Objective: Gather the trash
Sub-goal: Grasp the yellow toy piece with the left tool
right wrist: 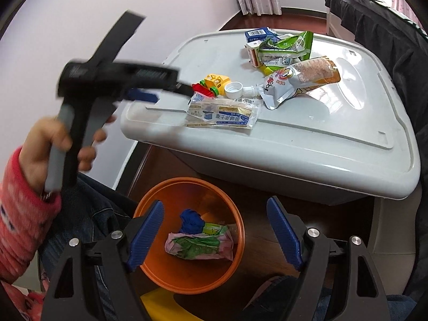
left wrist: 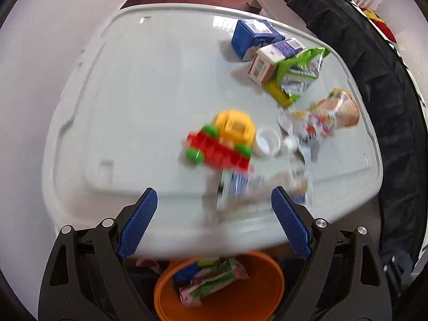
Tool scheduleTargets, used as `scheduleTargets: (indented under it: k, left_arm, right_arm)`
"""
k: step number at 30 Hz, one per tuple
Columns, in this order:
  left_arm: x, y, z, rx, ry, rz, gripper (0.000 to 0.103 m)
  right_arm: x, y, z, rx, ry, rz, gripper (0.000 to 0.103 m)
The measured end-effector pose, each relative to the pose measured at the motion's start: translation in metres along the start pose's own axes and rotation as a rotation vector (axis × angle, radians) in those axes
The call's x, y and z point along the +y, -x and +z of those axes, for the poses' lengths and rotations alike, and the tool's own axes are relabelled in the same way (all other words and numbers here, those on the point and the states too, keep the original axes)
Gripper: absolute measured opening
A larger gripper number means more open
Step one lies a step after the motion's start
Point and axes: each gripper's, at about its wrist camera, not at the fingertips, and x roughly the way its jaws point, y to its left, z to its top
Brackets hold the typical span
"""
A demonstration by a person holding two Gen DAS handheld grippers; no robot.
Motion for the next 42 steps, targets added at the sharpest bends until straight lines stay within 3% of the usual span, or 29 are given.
scheduleTargets:
  k: [7, 12, 15, 17, 21, 28, 35, 42]
  left_arm:
    - [-0.008, -0.024, 0.040, 0.010, -0.045, 0.030, 0.085]
    - [-0.016, -0.032, 0.054, 0.014, -0.069, 0.008, 0.085]
    - [-0.030, -0.039, 0.057, 0.025, -0.132, 0.018, 0.083]
    - [-0.036, -0.045, 0.057, 0.045, -0.163, 0.017, 0.069]
    - [-0.042, -0.057, 0.056, 0.085, -0.190, 0.013, 0.050]
    - [-0.030, -0.054, 0.062, 0.052, -0.134, -0.023, 0.039]
    - [-0.007, -0.049, 0.063, 0.049, -0.064, -0.060, 0.039]
    - [0.013, -0.017, 0.062, 0.001, -0.036, -0.106, 0.039]
  right_arm:
    - [-0.011, -0.005, 0.001, 0.004, -0.031, 0.005, 0.078]
    - [-0.016, -0.008, 0.001, 0.012, -0.050, 0.000, 0.078]
    - [-0.016, -0.010, 0.000, 0.017, -0.051, 0.000, 0.078]
    - [-0.017, -0.010, 0.000, 0.015, -0.054, -0.002, 0.078]
    - [-0.021, -0.009, 0.000, 0.013, -0.067, -0.006, 0.078]
    - [-0.019, -0.011, 0.000, 0.017, -0.069, -0.009, 0.078]
    - [-0.021, -0.010, 0.001, 0.012, -0.079, -0.011, 0.078]
    - [-0.022, -0.005, 0.005, -0.002, -0.082, -0.018, 0.078]
